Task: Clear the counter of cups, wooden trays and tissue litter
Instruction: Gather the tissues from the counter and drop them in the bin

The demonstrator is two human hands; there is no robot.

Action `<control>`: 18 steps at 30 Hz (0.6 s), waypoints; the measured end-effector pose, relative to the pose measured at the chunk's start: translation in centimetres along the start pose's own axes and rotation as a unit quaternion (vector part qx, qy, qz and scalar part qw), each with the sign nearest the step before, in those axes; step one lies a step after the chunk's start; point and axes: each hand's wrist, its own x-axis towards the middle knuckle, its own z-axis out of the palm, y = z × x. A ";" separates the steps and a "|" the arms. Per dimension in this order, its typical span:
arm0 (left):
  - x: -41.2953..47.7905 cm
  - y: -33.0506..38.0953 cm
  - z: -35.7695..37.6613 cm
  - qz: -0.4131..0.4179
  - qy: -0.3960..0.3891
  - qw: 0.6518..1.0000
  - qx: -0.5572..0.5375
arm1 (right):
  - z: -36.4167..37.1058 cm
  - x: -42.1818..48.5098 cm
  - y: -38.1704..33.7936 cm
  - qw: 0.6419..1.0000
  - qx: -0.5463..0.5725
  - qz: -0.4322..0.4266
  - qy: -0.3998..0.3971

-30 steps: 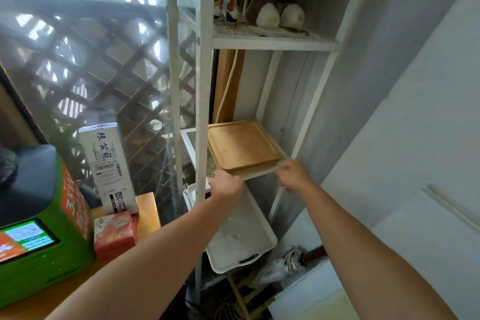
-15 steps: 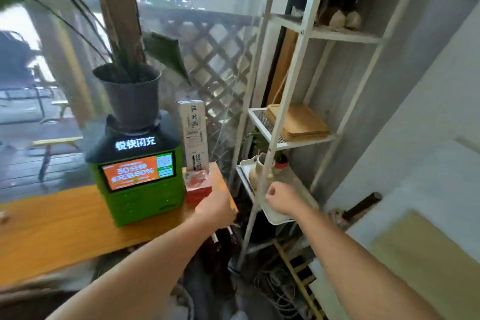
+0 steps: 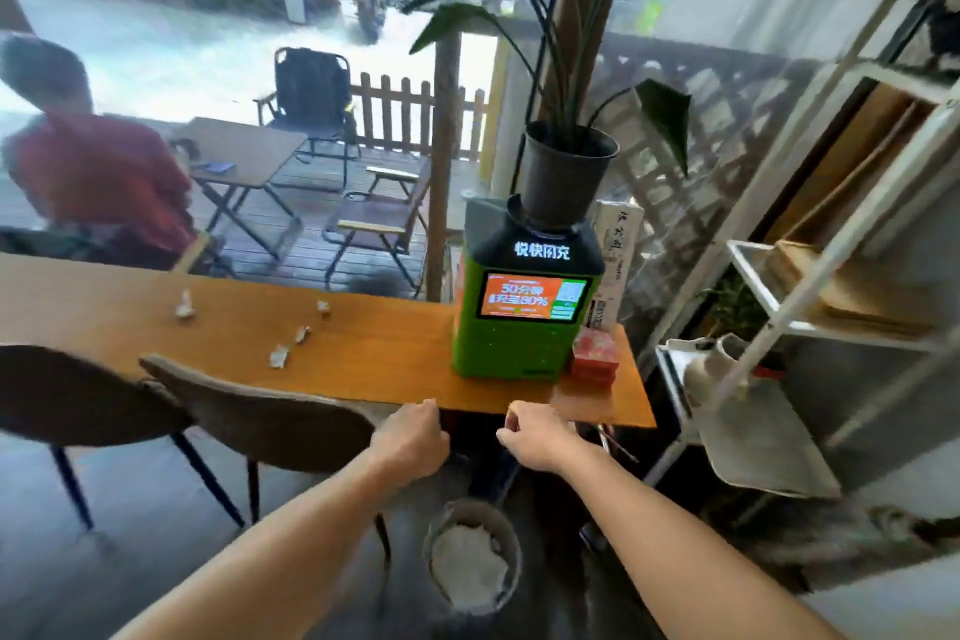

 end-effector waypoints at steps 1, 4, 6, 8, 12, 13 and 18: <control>-0.2 -0.9 -0.6 -0.003 0.008 1.000 -0.003 | 0.1 0.3 -0.9 1.000 -0.003 -0.009 0.000; -0.9 -3.5 -2.5 -0.023 0.032 0.999 -0.019 | 0.6 1.4 -3.7 0.999 -0.003 -0.036 -0.005; -1.1 -5.2 -3.5 -0.032 0.051 0.998 -0.022 | 1.1 2.1 -5.7 0.999 -0.005 -0.053 -0.008; -1.1 -6.6 -4.5 -0.047 0.064 0.997 -0.020 | 1.4 2.9 -7.7 0.997 -0.004 -0.070 -0.016; 0.1 -9.7 -6.7 -0.073 0.082 0.994 -0.021 | 1.7 5.6 -11.7 0.993 -0.006 -0.107 -0.043; 0.6 -10.5 -7.2 -0.080 0.087 0.993 -0.021 | 1.7 6.5 -12.6 0.992 -0.007 -0.115 -0.050; 4.0 -14.3 -9.6 -0.118 0.109 0.986 -0.031 | 2.1 12.4 -16.8 0.988 -0.017 -0.132 -0.073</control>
